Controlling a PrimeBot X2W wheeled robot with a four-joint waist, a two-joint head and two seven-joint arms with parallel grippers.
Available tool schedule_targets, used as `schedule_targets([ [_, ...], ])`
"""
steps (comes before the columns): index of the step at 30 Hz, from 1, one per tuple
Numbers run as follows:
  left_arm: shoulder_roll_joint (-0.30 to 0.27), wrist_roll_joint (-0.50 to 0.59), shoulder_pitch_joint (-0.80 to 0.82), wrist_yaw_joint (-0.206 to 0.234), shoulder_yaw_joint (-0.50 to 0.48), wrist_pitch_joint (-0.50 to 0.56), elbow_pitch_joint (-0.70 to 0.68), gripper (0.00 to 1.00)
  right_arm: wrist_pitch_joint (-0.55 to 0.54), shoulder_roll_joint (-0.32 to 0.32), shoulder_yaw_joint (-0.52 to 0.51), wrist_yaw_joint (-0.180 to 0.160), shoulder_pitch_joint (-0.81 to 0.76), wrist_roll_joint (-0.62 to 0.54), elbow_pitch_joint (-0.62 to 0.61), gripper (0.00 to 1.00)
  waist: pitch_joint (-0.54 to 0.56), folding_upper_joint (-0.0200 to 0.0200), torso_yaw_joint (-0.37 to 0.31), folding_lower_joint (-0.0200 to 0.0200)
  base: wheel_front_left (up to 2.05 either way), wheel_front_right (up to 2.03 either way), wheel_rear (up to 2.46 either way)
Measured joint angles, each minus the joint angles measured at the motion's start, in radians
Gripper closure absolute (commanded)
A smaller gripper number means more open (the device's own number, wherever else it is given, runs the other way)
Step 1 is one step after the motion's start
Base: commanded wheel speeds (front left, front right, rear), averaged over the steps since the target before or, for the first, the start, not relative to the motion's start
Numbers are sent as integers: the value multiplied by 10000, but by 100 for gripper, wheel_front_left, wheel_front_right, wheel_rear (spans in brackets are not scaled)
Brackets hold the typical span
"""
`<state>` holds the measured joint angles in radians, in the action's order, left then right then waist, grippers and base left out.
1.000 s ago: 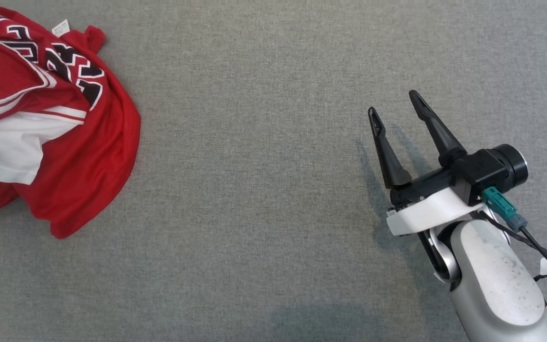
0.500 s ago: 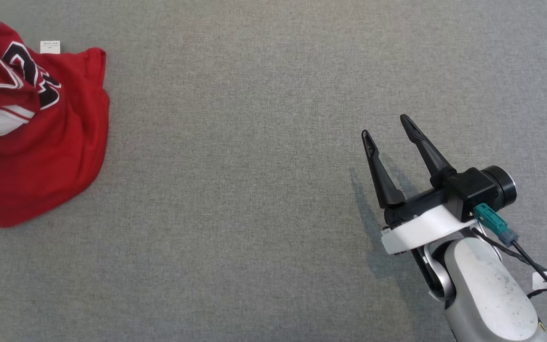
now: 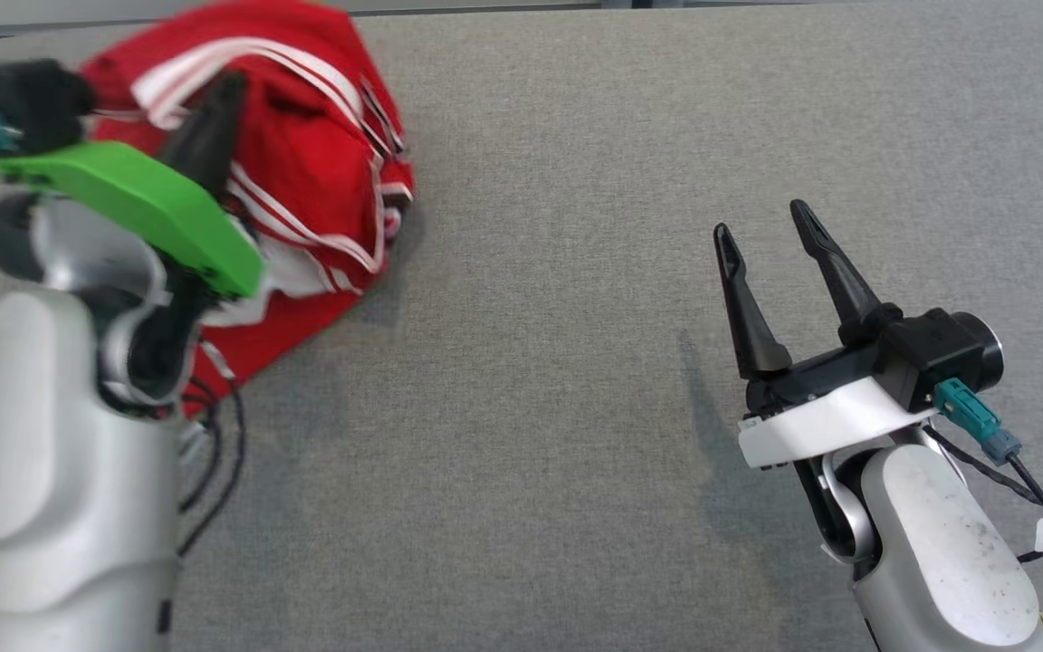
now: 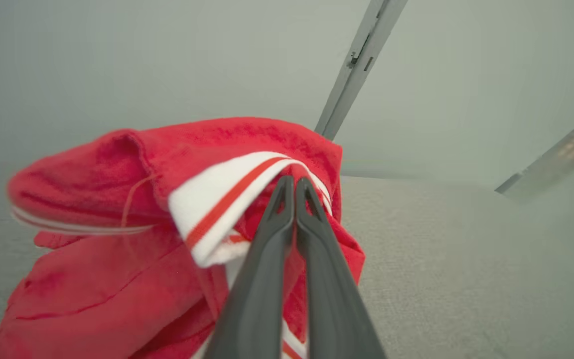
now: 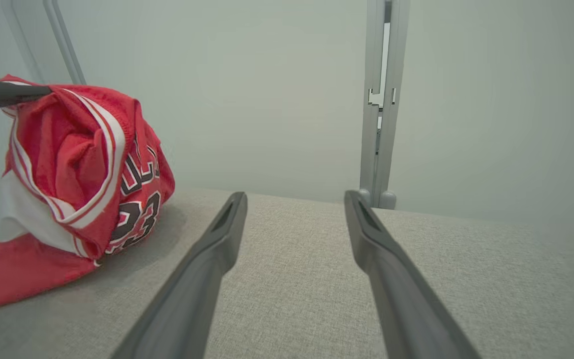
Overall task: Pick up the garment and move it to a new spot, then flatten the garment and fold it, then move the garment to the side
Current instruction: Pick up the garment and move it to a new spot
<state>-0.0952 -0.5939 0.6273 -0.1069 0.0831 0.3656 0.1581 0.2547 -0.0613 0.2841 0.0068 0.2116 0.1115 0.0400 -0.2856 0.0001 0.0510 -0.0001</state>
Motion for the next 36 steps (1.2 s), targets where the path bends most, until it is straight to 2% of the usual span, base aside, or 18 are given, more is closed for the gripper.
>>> schedule_targets([
  [4, 780, 17, -559, 0, 1062, 54, -59, 100, 2, 4, -127, -90, 3, 50, -173, 0, 122, 0, -289, 0, 0, 0, 0],
  [7, 1099, 127, -681, -21, 1906, 136, -100, 100, 0, 23, -251, -173, 2, 217, -228, 0, 218, 0, -541, 0, 0, 0, 0],
  [12, 878, 447, -743, -82, 3083, 144, -113, 100, 2, 42, -270, -196, -5, 368, -309, 0, 374, -1, -1048, 0, 0, 0, 0],
  [19, 698, 460, -718, -84, 4506, 249, -50, 100, 2, 52, -336, -623, -317, 731, -658, 0, 518, -1, -1934, 0, 0, 0, 0],
  [25, 593, 123, -634, -69, 5358, 205, -36, 100, 2, 56, -345, -798, -580, 917, -832, 0, 557, -1, -2623, 0, 0, 0, 0],
  [30, 577, 36, -536, 337, 5507, 105, 234, 100, 2, 63, -104, -880, -863, 1214, -840, 0, 548, -1, -3331, 0, 0, 0, 0],
  [31, 575, 123, -537, 424, 5480, 105, 357, 85, 2, 65, -21, -880, -876, 1254, -840, 0, 538, -1, -3472, 0, 0, 0, 0],
  [32, 573, 267, -538, 506, 5427, 46, 489, 52, 2, 67, 82, -878, -878, 1283, -840, 0, 524, -1, -3617, 0, 0, 0, 0],
  [33, 568, 451, -537, 577, 5379, -40, 593, 0, 2, 75, 161, -878, -881, 1308, -838, 0, 510, -1, -3756, 0, 0, 0, 0],
  [36, 527, 543, -539, 600, 5614, -117, 924, 0, 2, 132, 0, -880, -893, 1310, -834, 0, 449, -1, -4134, 0, 0, 0, 0],
])
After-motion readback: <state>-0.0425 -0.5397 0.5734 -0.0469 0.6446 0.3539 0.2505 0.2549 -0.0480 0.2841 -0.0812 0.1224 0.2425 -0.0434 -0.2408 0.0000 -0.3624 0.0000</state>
